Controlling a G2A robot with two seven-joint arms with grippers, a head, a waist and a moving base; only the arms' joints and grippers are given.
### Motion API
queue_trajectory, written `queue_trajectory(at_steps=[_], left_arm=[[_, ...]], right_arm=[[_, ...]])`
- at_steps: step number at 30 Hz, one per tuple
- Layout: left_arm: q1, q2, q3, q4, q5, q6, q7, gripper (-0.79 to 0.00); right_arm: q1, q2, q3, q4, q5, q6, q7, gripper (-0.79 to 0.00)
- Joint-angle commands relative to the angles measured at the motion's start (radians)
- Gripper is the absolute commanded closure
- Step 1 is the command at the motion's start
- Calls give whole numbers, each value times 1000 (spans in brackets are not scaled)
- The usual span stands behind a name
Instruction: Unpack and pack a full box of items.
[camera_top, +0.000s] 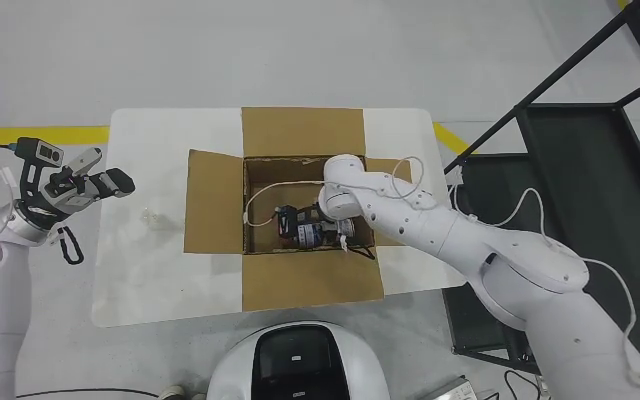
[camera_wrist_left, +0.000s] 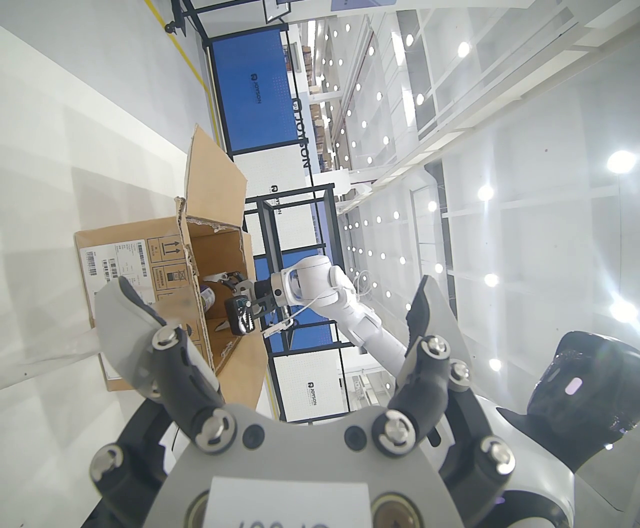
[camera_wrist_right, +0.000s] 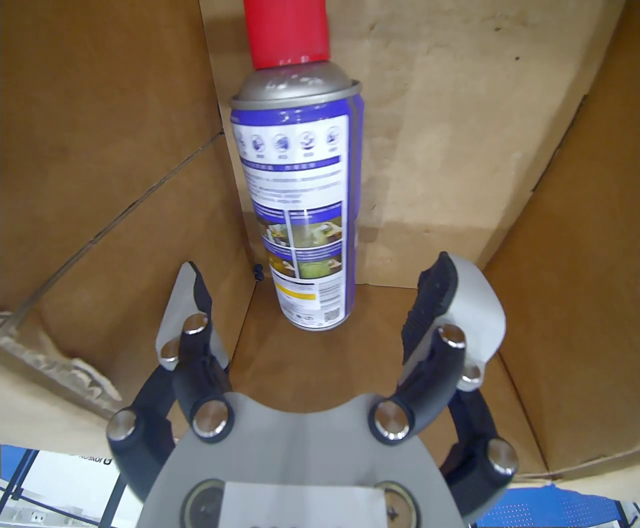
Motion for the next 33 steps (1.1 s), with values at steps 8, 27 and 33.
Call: queue_trajectory(at_steps=[8,27,33], left_arm=[[0,0,0,0,0,0,0,-785],[0,0,0,0,0,0,0,-785],[0,0,0,0,0,0,0,-785]], right_arm=[[-77,137,206,-264,7,82,-37,-785],[-1009,453,1199,-885,-125,72,-438,-785],[-1249,462,1370,-941,-156,26,-604,-785]])
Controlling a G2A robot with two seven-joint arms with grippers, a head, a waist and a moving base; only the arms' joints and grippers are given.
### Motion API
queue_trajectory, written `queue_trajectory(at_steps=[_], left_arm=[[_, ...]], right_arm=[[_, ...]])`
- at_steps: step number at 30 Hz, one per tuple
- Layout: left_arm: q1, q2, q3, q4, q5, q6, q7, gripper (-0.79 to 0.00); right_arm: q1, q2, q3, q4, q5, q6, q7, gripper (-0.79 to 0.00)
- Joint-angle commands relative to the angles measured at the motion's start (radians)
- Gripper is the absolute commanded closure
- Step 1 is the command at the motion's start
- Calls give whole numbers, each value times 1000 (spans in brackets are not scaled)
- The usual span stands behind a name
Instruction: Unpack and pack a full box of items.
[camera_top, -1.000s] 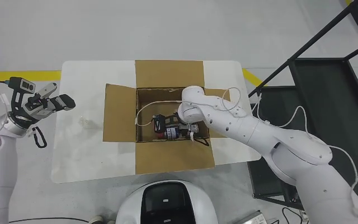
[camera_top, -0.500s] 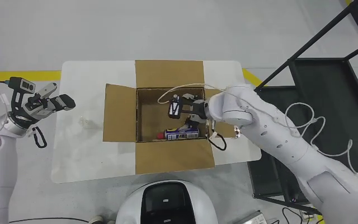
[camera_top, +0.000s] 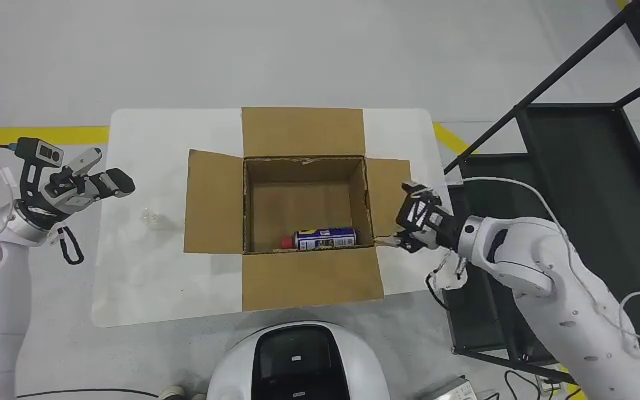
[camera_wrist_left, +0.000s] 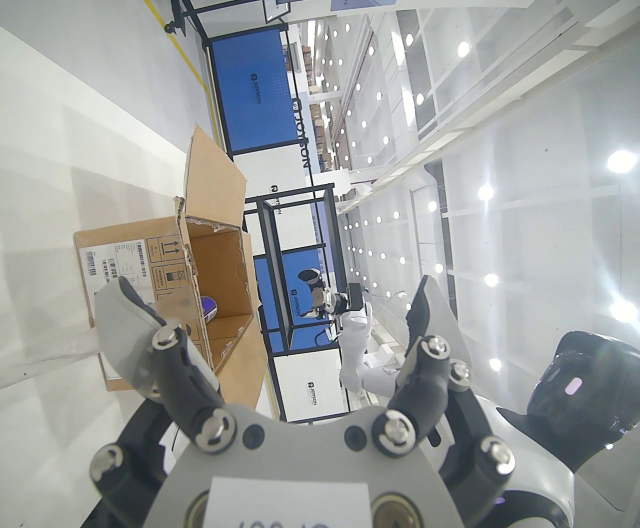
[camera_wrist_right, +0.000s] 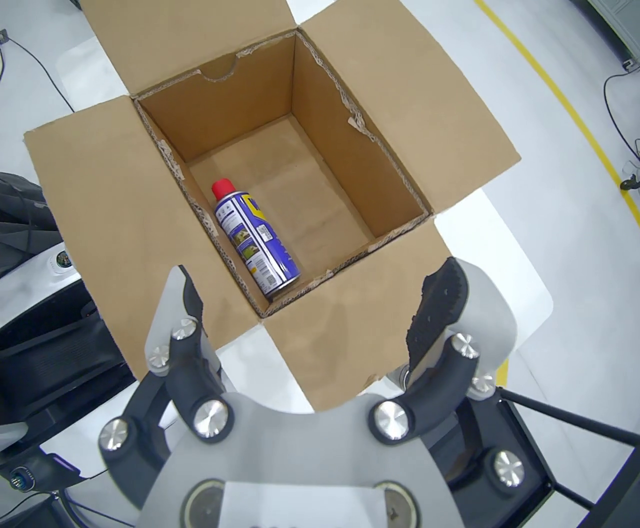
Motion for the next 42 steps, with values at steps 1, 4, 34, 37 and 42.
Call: queue_trajectory(at_steps=[1,4,34,37,42], left_arm=[[0,0,0,0,0,0,0,-785],[0,0,0,0,0,0,0,-785],[0,0,0,0,0,0,0,-785],[0,0,0,0,0,0,0,-785],[0,0,0,0,0,0,0,-785]], right_arm=[[-26,0,17,-10,-3,-6,-26,-785],[-26,0,17,-10,-3,-6,-26,-785],[-231,-14,82,290,34,101,-34,-785],[-202,-18,32,330,18,111,-26,-785],[-98,-30,-62,463,-4,96,-60,-785]])
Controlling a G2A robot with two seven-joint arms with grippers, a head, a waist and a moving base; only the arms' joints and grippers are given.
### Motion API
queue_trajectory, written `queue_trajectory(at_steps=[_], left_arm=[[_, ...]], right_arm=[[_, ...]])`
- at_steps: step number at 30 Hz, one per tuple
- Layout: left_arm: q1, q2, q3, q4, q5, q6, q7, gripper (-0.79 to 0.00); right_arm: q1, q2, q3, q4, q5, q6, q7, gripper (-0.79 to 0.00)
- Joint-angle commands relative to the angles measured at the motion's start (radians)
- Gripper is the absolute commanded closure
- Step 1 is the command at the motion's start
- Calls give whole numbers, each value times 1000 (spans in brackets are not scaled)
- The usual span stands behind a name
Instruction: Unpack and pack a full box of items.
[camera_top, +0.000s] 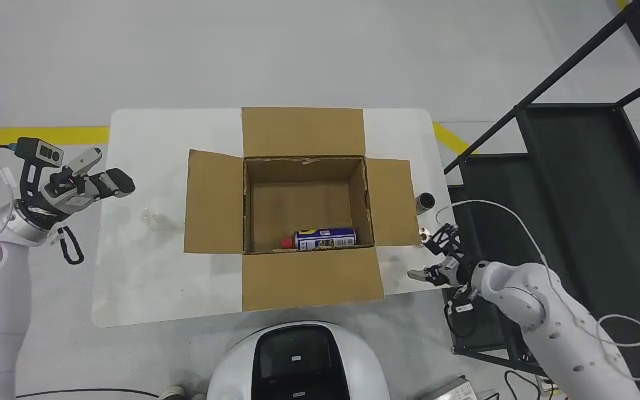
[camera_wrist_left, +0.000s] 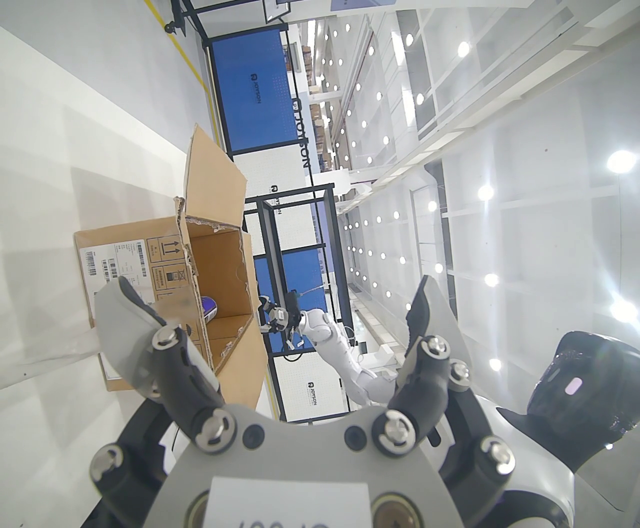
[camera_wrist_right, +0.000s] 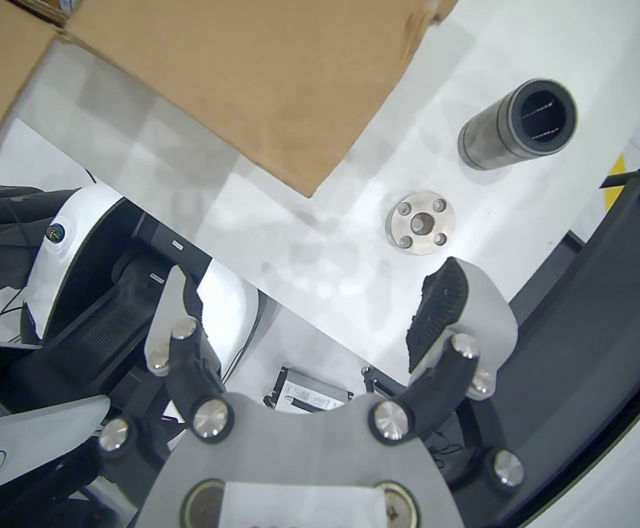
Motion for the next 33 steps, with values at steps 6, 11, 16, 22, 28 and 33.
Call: queue_trajectory(at_steps=[6,11,16,22,28,33], left_arm=[[0,0,0,0,0,0,0,-785],[0,0,0,0,0,0,0,-785],[0,0,0,0,0,0,0,-785],[0,0,0,0,0,0,0,-785],[0,0,0,0,0,0,0,-785],[0,0,0,0,0,0,0,-785]], right_arm=[[158,-23,-105,205,5,31,-64,-785],[255,-39,-164,327,16,31,-82,-785],[329,-57,-220,423,-6,54,-111,-785],[377,-75,-268,497,-10,78,-152,-785],[413,-90,-299,548,-12,95,-170,-785],[433,-98,-313,569,-32,125,-174,0]])
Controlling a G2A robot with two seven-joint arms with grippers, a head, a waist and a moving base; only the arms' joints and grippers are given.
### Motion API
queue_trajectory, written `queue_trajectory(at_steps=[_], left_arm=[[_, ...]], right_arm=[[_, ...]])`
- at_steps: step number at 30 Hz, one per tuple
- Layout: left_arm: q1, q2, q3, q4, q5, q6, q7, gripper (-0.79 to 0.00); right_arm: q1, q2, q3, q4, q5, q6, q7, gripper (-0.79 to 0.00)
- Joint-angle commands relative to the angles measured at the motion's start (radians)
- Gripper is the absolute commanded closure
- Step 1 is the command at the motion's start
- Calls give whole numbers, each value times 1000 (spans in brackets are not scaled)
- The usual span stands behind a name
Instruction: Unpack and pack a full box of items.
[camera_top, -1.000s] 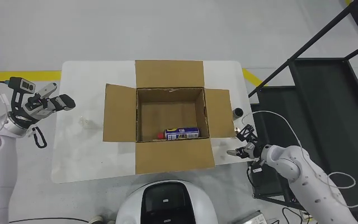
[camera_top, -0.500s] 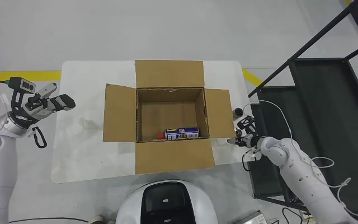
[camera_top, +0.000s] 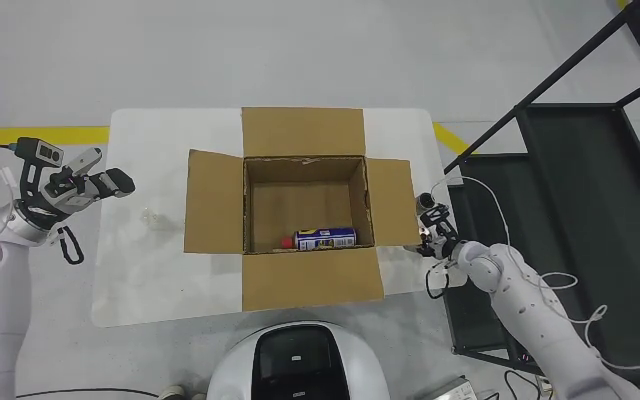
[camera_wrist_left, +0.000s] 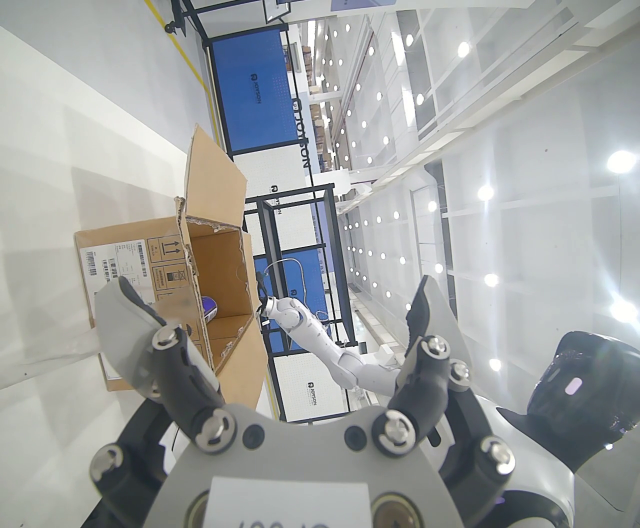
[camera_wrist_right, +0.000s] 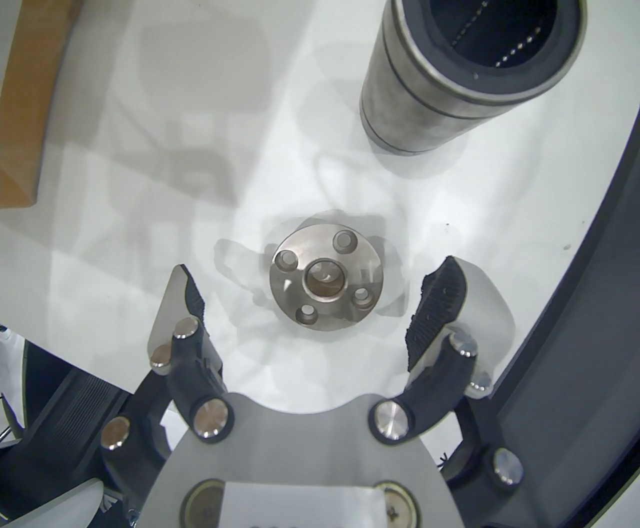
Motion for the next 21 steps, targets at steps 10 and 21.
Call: queue_trajectory(at_steps=[10,21], left_arm=[[0,0,0,0,0,0,0,-785],[0,0,0,0,0,0,0,-785]], right_arm=[[-12,-2,11,-4,-35,18,-16,0],[-134,33,159,-176,-68,-2,-20,0]])
